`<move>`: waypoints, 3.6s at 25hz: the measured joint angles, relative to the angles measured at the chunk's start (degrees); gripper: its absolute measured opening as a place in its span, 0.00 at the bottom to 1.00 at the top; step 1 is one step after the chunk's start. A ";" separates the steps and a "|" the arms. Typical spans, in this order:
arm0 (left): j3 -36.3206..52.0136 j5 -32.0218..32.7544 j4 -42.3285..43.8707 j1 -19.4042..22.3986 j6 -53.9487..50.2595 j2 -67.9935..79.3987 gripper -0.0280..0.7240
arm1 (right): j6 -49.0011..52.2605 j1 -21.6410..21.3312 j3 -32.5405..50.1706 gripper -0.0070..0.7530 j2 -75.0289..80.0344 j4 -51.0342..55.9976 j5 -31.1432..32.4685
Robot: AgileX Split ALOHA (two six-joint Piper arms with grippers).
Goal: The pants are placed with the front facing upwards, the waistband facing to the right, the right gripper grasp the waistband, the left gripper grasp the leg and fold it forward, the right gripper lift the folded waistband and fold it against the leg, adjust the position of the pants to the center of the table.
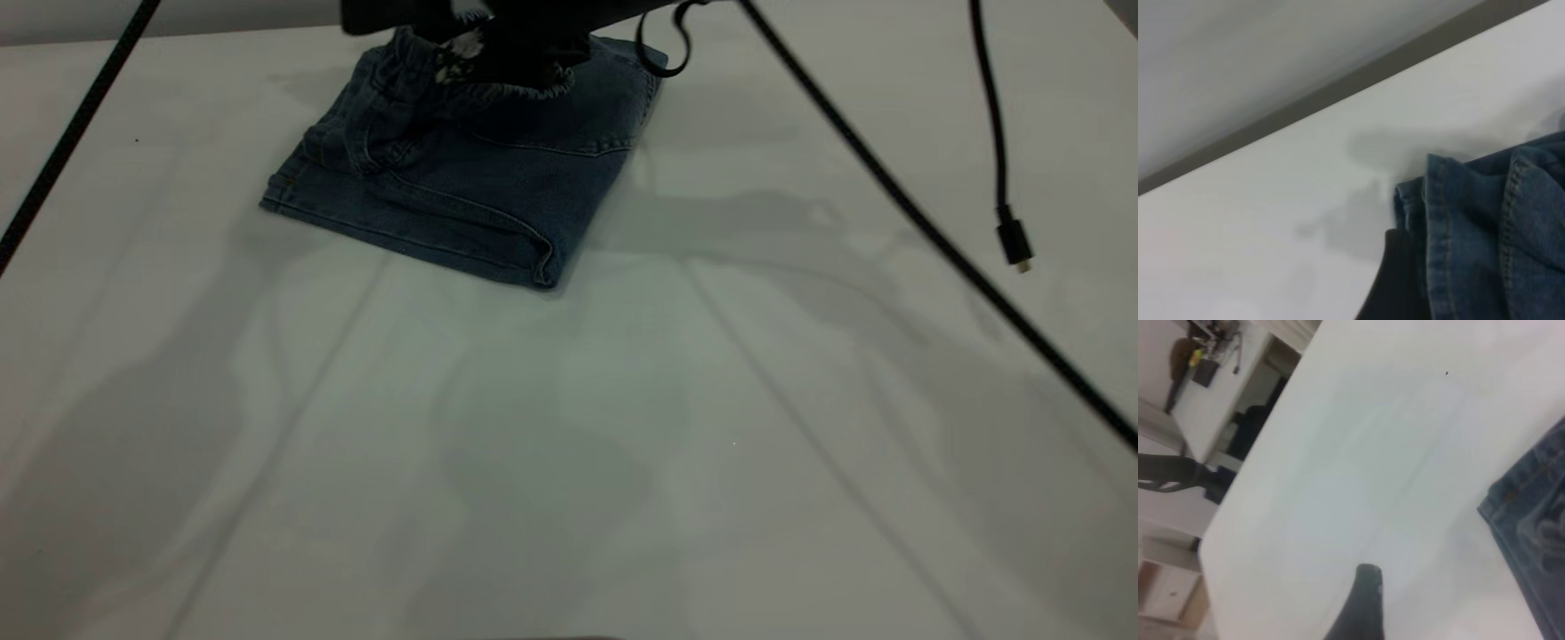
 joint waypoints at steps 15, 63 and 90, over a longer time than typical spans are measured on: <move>6.03 0.00 -16.69 -5.79 5.39 0.98 0.79 | 27.85 -21.08 -0.18 0.78 -8.19 -27.99 13.04; 8.02 0.00 4.40 -8.70 34.60 7.20 0.79 | 32.95 -25.99 -0.20 0.77 -8.84 -32.90 21.40; 13.21 0.00 -3.17 -11.67 3.83 12.55 0.79 | 32.95 -26.04 -0.51 0.77 -8.90 -31.70 21.73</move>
